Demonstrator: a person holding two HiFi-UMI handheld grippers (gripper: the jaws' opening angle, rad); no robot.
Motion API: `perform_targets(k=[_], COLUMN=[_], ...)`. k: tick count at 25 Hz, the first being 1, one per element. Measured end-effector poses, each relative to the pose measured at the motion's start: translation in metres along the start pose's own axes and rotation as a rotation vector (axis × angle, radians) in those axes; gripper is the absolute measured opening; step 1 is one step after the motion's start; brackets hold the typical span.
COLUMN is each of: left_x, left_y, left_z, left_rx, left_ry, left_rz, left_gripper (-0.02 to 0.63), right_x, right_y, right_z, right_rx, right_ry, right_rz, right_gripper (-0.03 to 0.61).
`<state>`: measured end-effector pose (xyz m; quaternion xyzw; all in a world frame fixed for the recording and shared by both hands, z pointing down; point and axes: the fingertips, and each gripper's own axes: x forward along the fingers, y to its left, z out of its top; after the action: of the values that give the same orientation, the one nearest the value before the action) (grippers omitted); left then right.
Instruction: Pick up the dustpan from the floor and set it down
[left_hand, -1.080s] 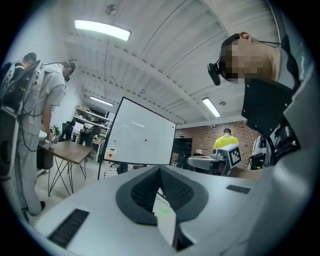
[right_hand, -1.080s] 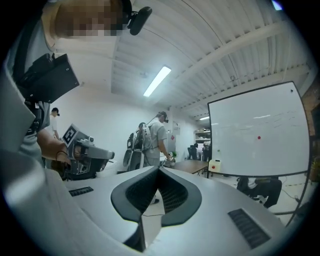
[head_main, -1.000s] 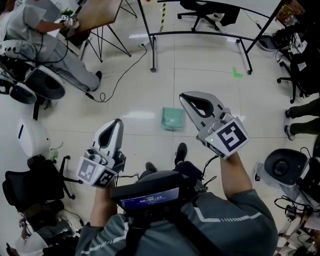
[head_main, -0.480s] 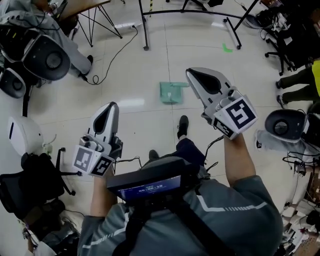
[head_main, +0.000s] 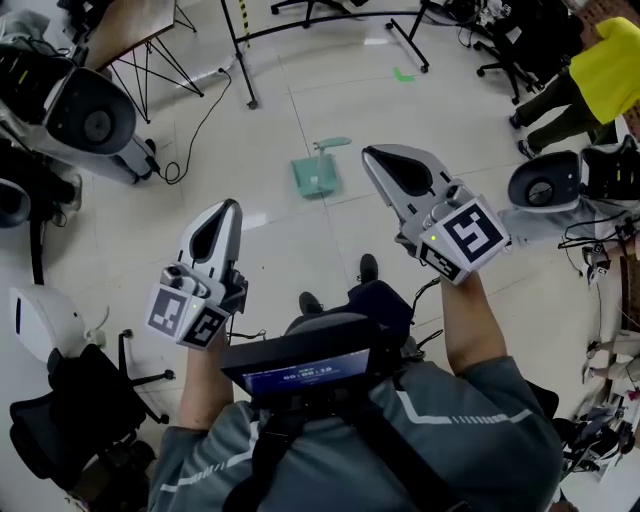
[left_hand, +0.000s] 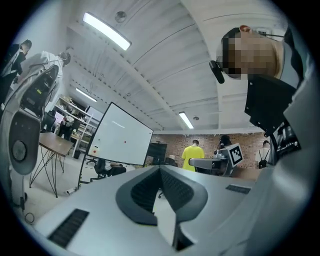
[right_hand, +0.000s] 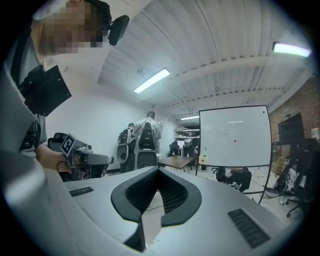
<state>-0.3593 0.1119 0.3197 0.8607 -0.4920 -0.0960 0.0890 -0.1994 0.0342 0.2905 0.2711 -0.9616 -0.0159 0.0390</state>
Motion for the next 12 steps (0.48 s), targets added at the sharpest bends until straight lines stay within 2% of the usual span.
perform_targets(k=[5,12], left_x=[0.004,0.019], left_y=[-0.03,-0.068], left_z=[0.002,0.007], left_rx=[0.018,0.038], left_ry=[-0.014,-0.002], left_rz=[-0.042,-0.023], left_gripper=[0.015,0.015], right_x=[-0.04,-0.089], right_y=[-0.001,-0.014], right_z=[0.004,0.015], right_rx=[0.008,0.026], right_ry=[0.009,-0.002], right_rz=[-0.045,-0.062], right_gripper=[0.017,0.015])
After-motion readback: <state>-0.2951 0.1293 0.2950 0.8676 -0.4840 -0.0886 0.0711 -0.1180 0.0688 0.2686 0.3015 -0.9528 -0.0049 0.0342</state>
